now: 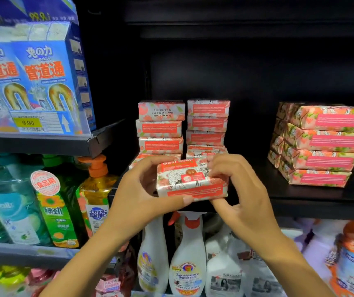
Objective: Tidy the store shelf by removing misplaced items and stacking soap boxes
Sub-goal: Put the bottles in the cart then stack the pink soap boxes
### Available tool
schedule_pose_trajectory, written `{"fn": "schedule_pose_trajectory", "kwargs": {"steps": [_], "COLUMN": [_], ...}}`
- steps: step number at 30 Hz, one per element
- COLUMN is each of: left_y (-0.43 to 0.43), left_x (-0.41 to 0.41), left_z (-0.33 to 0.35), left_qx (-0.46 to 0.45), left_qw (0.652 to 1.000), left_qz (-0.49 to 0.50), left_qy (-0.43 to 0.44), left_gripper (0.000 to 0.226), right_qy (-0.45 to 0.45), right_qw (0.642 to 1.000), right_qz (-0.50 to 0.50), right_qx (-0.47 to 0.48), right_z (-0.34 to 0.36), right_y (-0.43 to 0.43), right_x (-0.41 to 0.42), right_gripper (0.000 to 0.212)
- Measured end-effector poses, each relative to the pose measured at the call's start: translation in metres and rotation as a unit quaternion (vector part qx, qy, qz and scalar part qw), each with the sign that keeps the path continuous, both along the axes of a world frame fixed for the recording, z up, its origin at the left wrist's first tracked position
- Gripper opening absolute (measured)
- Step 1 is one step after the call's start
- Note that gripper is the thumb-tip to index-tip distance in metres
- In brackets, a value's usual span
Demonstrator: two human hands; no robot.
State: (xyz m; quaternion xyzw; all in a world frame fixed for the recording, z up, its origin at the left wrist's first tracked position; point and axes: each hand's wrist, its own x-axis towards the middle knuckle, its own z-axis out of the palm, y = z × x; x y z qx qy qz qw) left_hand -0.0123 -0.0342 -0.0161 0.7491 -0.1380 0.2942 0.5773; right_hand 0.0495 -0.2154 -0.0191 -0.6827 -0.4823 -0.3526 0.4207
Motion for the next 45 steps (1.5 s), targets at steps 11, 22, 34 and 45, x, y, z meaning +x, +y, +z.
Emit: {"fn": "schedule_pose_trajectory", "kwargs": {"steps": [11,22,34,45], "left_y": [0.038,0.047,0.017,0.005], "left_x": [0.020,0.033,0.020,0.026], "left_z": [0.009,0.003,-0.007,-0.026], "left_qx": [0.094,0.171,0.253,0.354], "left_qw": [0.975,0.948,0.910,0.911], "left_qz": [0.200,0.263,0.243,0.158], "left_qy": [-0.007,-0.046,-0.220,-0.141], "left_gripper": [0.067,0.054,0.019,0.026], "right_qy": [0.083,0.079,0.141,0.103], "right_qw": [0.960,0.961,0.969,0.931], "right_qz": [-0.144,-0.152,-0.146,-0.214], "right_qx": [-0.223,-0.218,-0.142,-0.276], "right_z": [-0.014,-0.017,0.021,0.020], "right_y": [-0.006,-0.007,-0.002,-0.011], "right_x": [0.020,0.023,0.042,0.045], "right_gripper": [0.045,0.046,0.048,0.056]}}
